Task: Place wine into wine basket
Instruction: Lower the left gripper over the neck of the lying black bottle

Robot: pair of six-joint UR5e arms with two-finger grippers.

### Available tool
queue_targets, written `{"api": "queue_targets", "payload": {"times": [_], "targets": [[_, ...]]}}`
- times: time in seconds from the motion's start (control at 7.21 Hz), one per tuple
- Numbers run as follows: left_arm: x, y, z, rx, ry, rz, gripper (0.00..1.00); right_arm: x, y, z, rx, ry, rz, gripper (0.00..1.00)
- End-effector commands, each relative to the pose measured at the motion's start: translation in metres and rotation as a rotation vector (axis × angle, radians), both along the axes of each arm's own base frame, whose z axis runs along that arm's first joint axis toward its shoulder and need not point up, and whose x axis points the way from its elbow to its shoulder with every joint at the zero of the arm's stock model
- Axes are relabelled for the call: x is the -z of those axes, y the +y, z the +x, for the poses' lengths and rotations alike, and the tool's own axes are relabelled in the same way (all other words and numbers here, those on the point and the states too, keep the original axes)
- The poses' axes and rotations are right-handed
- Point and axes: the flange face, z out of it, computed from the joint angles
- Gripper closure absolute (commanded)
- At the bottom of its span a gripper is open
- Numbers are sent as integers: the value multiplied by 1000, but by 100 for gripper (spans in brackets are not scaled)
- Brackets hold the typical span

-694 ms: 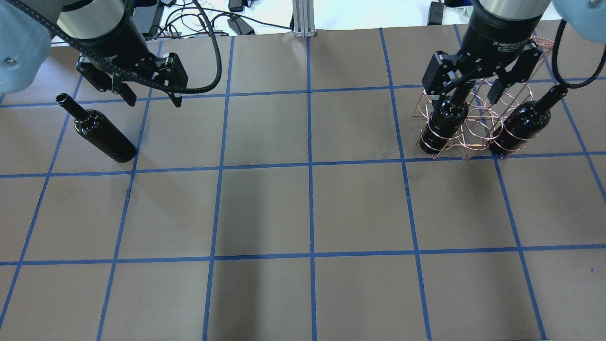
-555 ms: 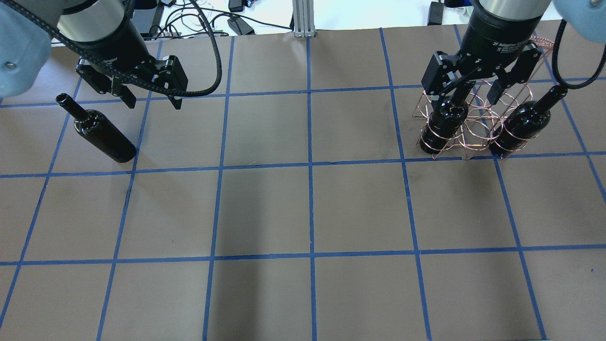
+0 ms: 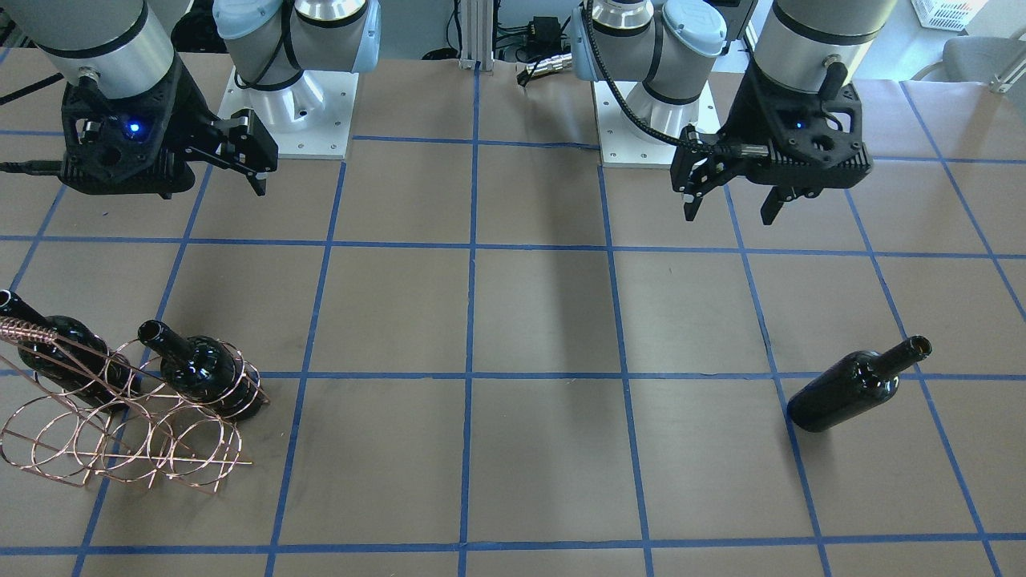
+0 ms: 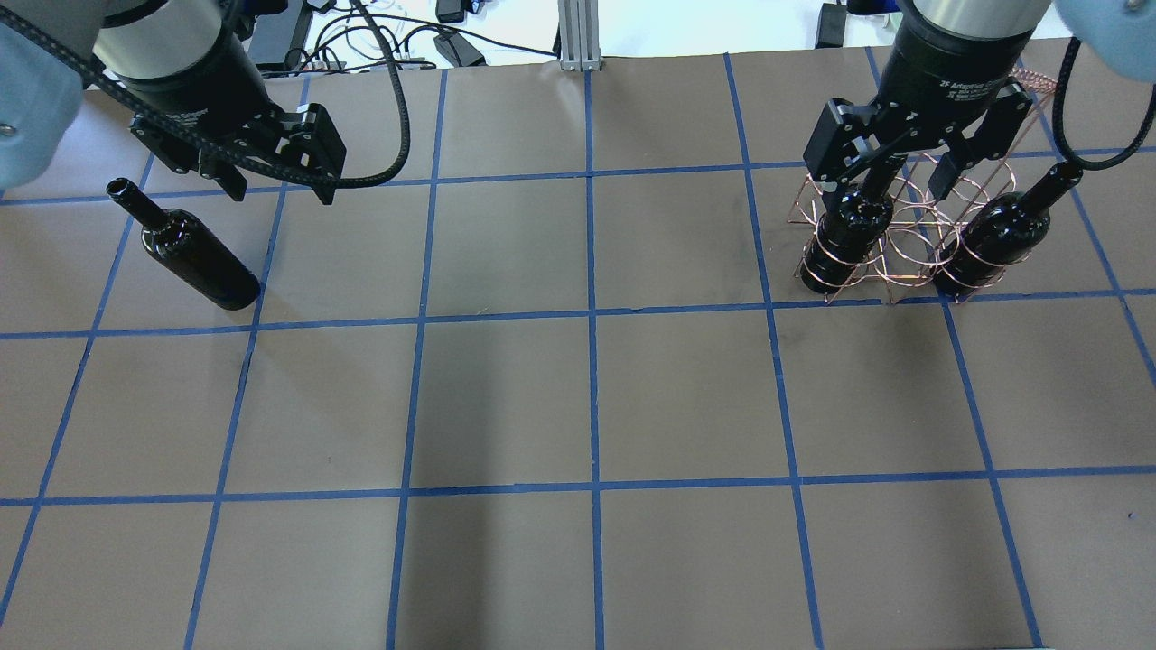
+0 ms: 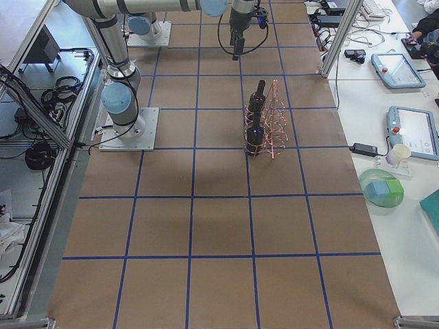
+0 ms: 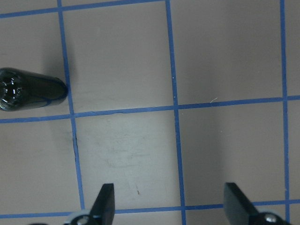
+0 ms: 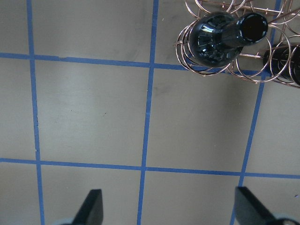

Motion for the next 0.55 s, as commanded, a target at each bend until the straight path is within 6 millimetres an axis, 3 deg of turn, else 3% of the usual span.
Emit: {"api": "queue_targets", "payload": {"times": [0.0,0.14,0.28,0.42], "targets": [[-9,-7,82,54,-20,-6,16,-1,0,0,-2,1,-5,0],[-7,-4,125,6,-16,-1,17,0,0,0,-2,3,0,0],[4,-8,167,23,13,10,20,0,0,-1,-2,6,-2,0],[23,-21,220,-28,39,-43,23,-1,0,-1,-1,8,-3,0]]}}
